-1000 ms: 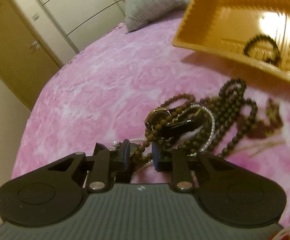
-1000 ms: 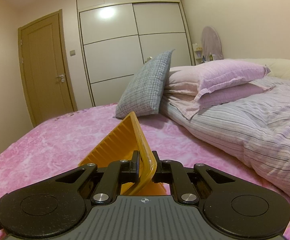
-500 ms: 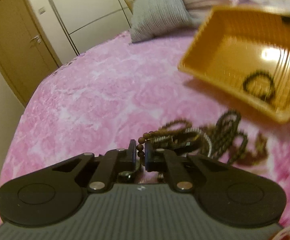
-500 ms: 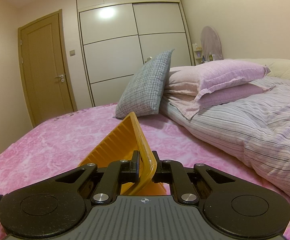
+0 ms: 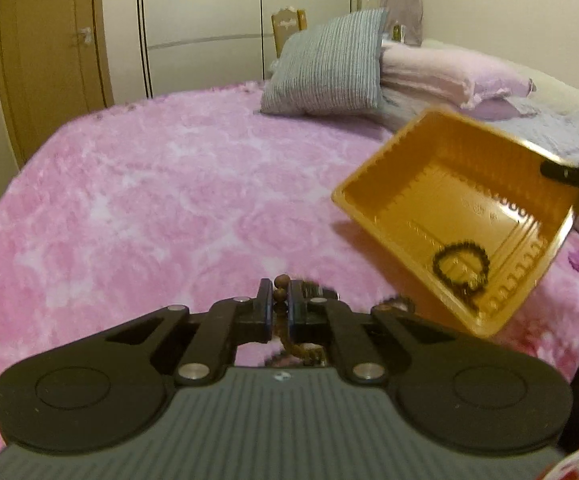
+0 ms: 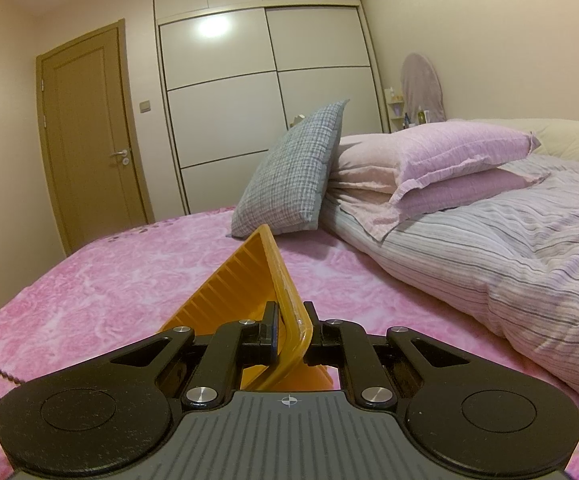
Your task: Organize jewelry
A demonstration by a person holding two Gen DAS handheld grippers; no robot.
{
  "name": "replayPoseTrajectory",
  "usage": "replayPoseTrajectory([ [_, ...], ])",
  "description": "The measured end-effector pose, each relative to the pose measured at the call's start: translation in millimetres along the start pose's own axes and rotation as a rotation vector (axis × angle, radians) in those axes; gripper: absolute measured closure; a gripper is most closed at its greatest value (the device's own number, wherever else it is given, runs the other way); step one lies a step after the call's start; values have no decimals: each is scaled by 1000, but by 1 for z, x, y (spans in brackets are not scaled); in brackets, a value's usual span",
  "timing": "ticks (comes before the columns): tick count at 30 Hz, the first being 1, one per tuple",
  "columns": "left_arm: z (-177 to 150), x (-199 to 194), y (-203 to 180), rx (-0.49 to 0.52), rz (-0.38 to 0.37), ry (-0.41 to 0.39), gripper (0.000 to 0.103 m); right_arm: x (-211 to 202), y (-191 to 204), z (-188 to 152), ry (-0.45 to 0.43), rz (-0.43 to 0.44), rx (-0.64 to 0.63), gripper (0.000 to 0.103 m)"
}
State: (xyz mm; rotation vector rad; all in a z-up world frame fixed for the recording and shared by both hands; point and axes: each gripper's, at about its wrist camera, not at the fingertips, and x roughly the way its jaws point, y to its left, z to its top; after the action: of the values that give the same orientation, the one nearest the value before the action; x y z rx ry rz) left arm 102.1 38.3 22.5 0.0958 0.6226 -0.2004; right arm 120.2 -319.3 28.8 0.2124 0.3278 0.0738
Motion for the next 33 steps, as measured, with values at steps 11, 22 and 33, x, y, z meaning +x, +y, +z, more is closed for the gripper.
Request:
replayPoseTrajectory([
  [11, -4, -19, 14, -70, 0, -30, 97, 1, 0, 1, 0, -1, 0, 92],
  [22, 57, -42, 15, -31, -19, -177, 97, 1, 0, 1, -1, 0, 0, 92],
  [33, 93, -59, 10, 3, -42, -259, 97, 2, 2, 2, -3, 3, -1, 92],
])
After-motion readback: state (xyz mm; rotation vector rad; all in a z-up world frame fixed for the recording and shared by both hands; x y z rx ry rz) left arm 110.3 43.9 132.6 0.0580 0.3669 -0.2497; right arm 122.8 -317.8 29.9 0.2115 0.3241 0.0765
